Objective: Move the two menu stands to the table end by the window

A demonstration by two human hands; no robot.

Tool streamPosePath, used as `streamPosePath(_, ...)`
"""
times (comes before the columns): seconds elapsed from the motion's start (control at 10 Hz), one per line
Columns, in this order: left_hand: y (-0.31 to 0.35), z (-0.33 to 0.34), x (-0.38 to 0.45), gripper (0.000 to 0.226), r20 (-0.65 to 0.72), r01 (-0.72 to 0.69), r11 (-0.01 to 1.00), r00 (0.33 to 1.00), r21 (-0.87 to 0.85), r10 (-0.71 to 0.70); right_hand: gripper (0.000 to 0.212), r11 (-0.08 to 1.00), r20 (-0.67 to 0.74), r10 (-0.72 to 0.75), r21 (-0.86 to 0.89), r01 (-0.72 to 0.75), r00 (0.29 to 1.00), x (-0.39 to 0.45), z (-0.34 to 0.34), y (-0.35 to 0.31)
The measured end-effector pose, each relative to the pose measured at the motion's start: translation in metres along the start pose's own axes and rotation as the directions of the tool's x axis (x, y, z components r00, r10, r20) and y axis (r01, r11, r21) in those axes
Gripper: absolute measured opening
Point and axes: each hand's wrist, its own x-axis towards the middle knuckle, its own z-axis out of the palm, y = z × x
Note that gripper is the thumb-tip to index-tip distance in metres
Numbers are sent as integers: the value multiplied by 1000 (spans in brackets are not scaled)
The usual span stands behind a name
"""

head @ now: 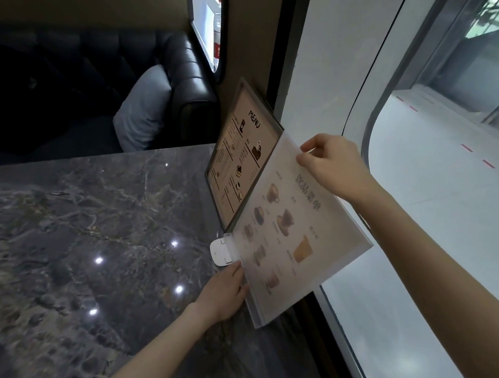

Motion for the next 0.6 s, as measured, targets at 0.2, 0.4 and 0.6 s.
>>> streamPosePath(0.2, 0, -11, 7, 43, -71, 85, 996, 994, -27, -87, 43, 925, 91, -202, -310, 220, 975, -5, 2, -8)
streamPosePath(0.4, -7, -38, 6, 45, -112, 137, 982, 982, -130, -152, 44, 824, 158, -292, -459, 332, 943, -9, 17, -29)
streamPosePath(0.6, -49, -77, -2, 35, -247, 145, 950, 945, -278, -216, 35, 728, 248, -379, -514, 453, 891, -15, 54, -58)
